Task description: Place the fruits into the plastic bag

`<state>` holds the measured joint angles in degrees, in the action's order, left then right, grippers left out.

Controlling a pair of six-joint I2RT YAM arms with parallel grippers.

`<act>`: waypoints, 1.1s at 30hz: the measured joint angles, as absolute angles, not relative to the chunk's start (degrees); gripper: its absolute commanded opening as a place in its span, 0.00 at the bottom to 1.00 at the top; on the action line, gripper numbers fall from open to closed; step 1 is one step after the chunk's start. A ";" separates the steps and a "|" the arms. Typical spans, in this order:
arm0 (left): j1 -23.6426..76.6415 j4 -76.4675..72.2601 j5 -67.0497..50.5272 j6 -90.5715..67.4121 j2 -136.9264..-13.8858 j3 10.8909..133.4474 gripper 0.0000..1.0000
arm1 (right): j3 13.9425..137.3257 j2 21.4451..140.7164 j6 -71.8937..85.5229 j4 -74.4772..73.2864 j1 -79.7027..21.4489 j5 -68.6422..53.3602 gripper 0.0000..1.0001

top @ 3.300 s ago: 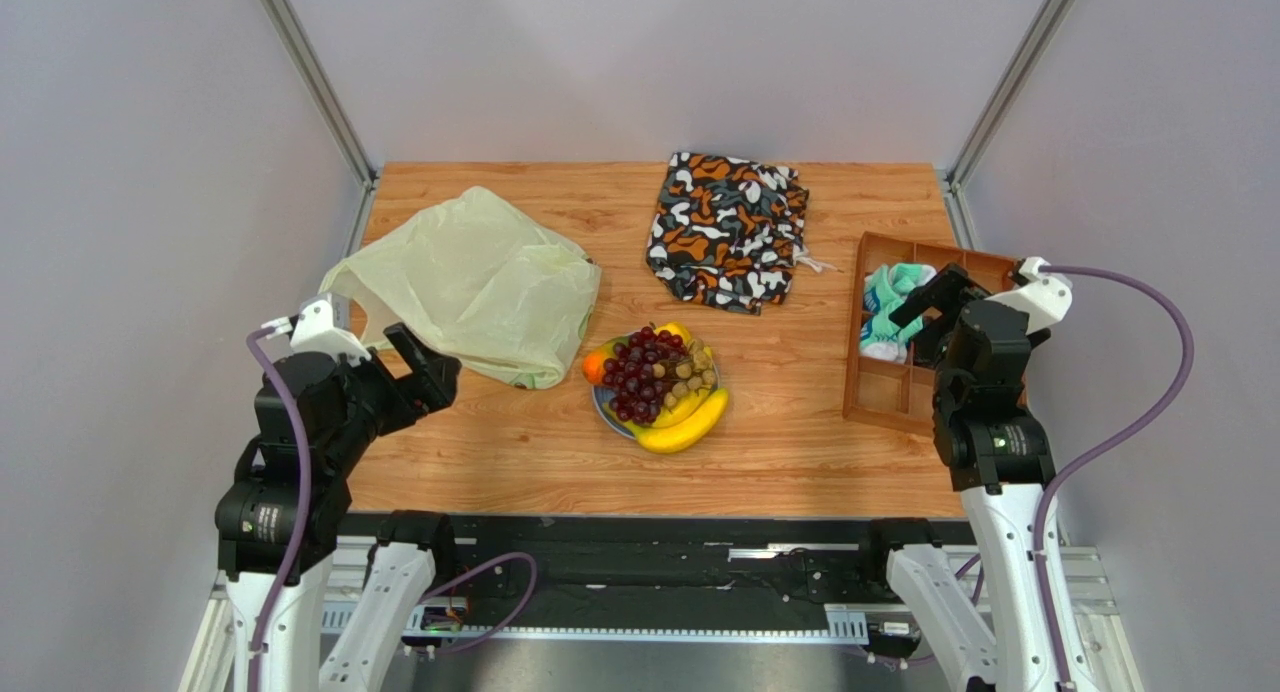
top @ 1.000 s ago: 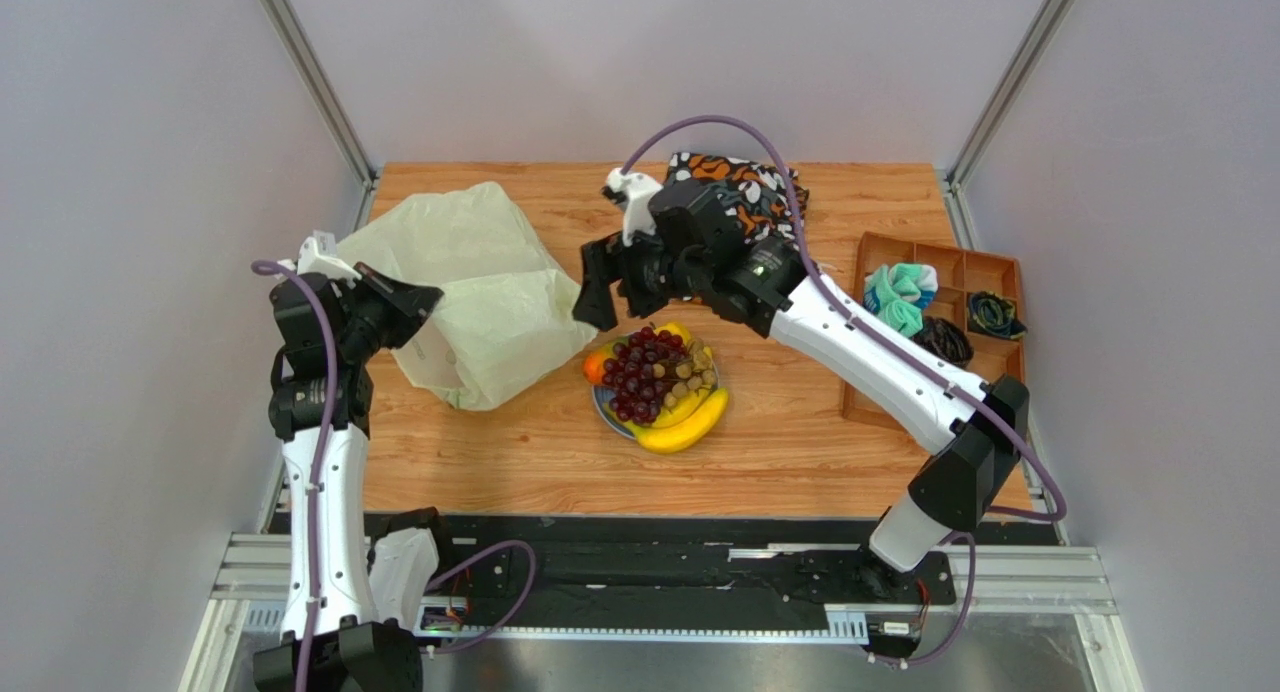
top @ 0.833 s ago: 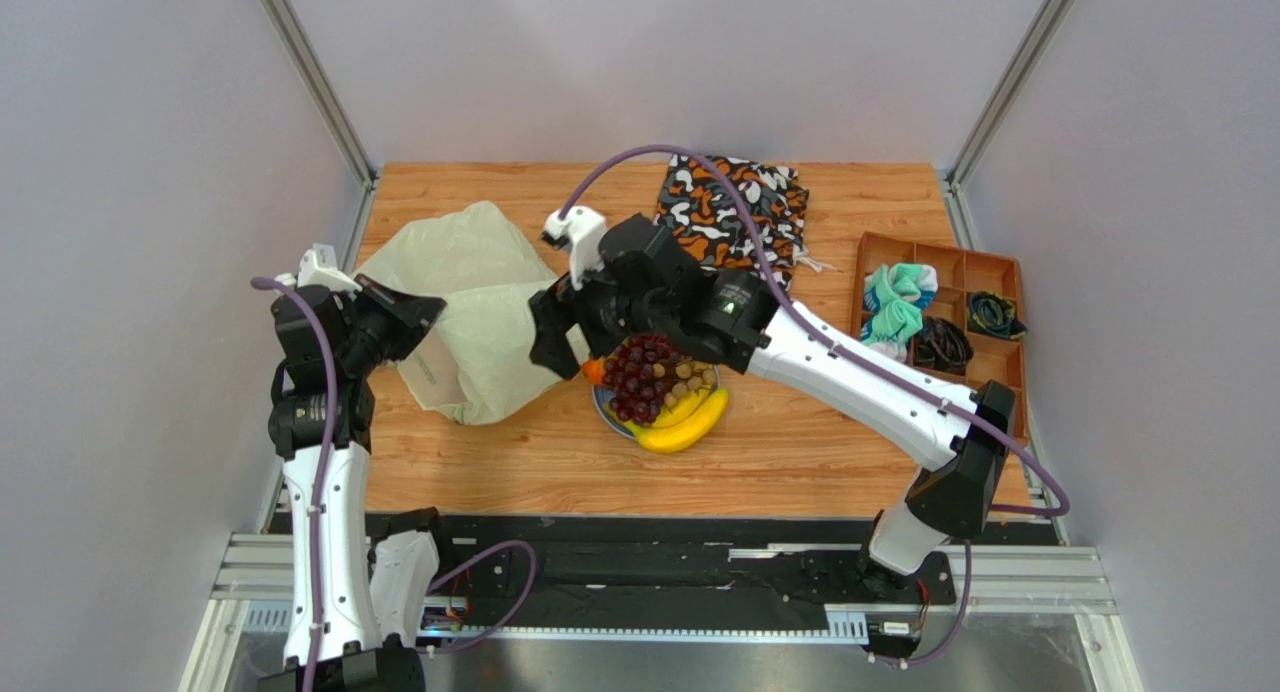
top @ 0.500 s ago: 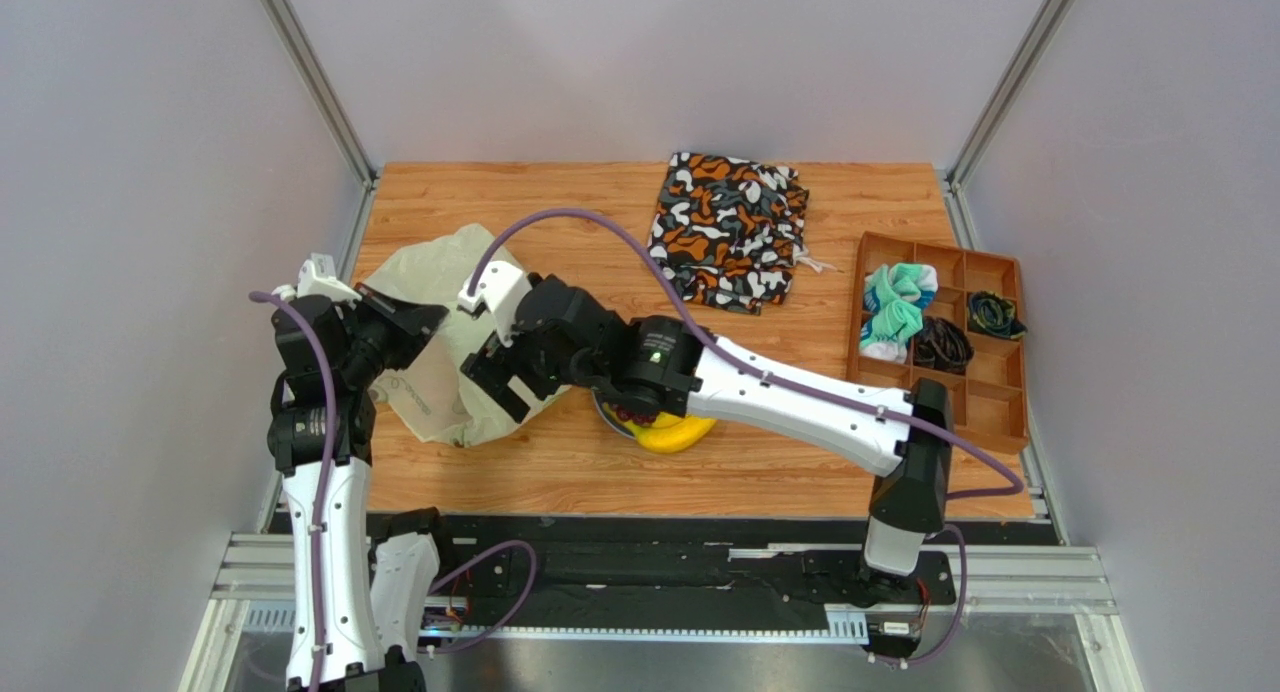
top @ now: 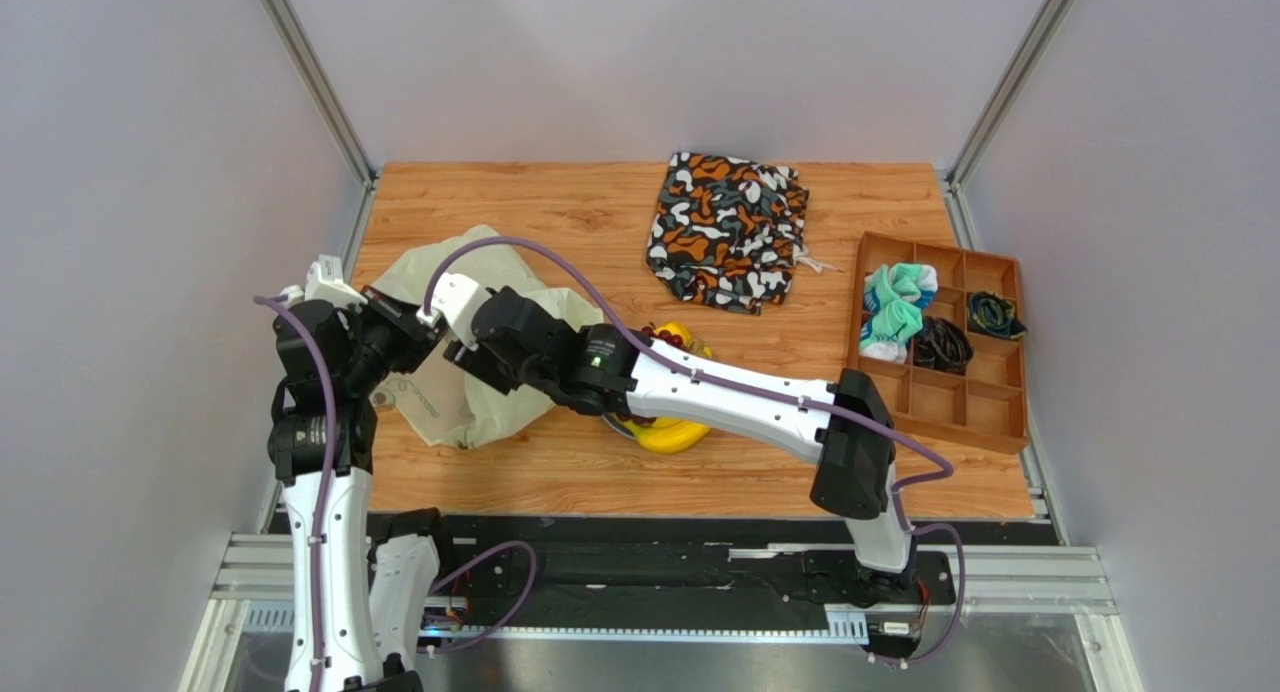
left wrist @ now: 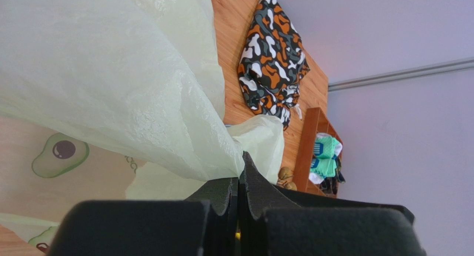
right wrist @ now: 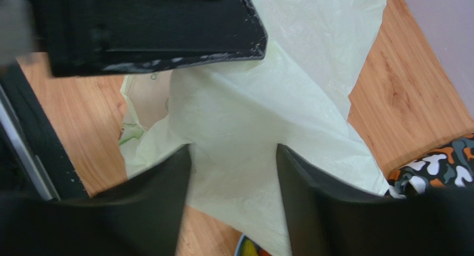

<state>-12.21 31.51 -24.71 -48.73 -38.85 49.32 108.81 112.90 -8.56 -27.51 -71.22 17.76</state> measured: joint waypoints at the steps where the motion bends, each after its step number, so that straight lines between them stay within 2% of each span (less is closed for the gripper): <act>1: -12.12 31.53 -25.06 -48.73 -38.76 49.32 0.00 | 109.30 113.34 -8.71 -27.57 -70.59 17.56 0.32; 2: -12.08 31.48 -25.36 -48.73 -38.61 49.32 0.00 | 109.75 113.75 -8.80 -27.51 -70.00 17.32 0.23; 4: -12.03 31.40 -25.91 -48.71 -38.33 49.32 0.00 | 110.78 114.39 -8.43 -27.51 -68.42 15.97 0.15; 5: -12.03 31.14 -26.41 -48.66 -38.20 49.32 0.00 | 111.22 114.50 -8.16 -27.53 -67.66 15.07 0.03; 6: -12.01 30.72 -26.92 -48.64 -38.11 49.32 0.01 | 111.81 114.56 -7.86 -27.53 -67.00 14.00 0.00; 7: -12.01 30.26 -27.40 -48.60 -38.02 49.32 0.06 | 112.68 114.69 -7.38 -27.49 -66.26 12.67 0.00; 8: -12.01 29.80 -27.90 -48.53 -37.91 49.32 0.27 | 113.34 114.76 -7.42 -27.44 -65.84 11.75 0.00; 11: -12.01 27.92 -29.36 -47.57 -37.30 49.32 0.71 | 114.89 114.78 -7.29 -27.07 -64.60 9.41 0.00; 13: -12.01 26.85 -30.24 -46.61 -36.21 49.30 0.81 | 115.15 114.78 -7.11 -26.94 -63.70 7.62 0.00; 21: -12.01 22.39 -34.35 -43.44 -26.79 46.19 0.83 | 115.94 114.78 1.54 -27.00 -55.64 -8.64 0.00; 28: -11.97 22.44 -36.93 -43.75 -16.97 37.87 0.75 | 115.61 114.78 15.40 -22.15 -43.83 -26.33 0.00; 33: -11.92 26.15 -35.90 -44.91 -14.20 34.26 0.74 | 113.82 114.78 22.06 -17.23 -38.41 -35.24 0.00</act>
<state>-11.92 26.15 -35.90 -44.91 -14.20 34.26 113.82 114.78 22.06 -17.23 -38.41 -35.24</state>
